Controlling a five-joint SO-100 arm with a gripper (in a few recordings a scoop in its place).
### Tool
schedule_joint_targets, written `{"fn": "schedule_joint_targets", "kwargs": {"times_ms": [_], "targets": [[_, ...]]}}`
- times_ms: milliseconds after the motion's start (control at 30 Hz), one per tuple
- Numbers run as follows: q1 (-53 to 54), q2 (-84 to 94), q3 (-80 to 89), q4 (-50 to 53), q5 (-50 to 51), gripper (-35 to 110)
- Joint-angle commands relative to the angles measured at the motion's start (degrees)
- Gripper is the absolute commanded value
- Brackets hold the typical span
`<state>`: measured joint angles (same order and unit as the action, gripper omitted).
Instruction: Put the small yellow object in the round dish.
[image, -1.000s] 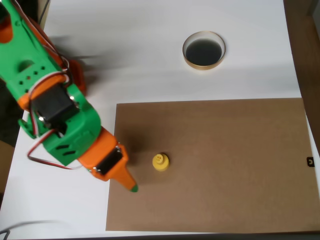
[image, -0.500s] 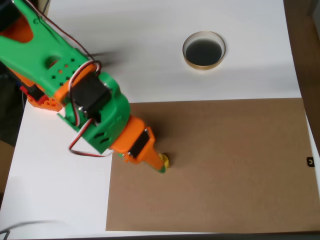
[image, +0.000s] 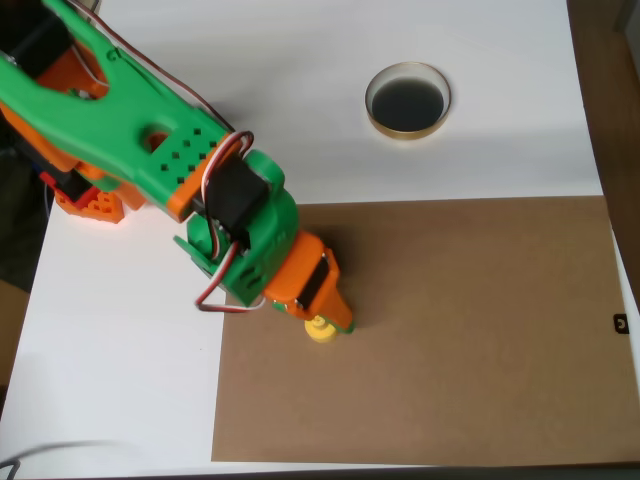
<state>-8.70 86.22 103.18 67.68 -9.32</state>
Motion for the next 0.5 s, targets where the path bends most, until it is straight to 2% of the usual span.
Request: {"fn": "schedule_joint_targets", "kwargs": {"times_ms": [0, 233, 467], "targets": [[0.09, -0.35, -4.13, -0.35, -0.26, 23], [0.79, -3.34, -5.27, -1.93, -0.26, 21], [0.88, -3.78, -6.33, -2.72, 0.44, 11]]}}
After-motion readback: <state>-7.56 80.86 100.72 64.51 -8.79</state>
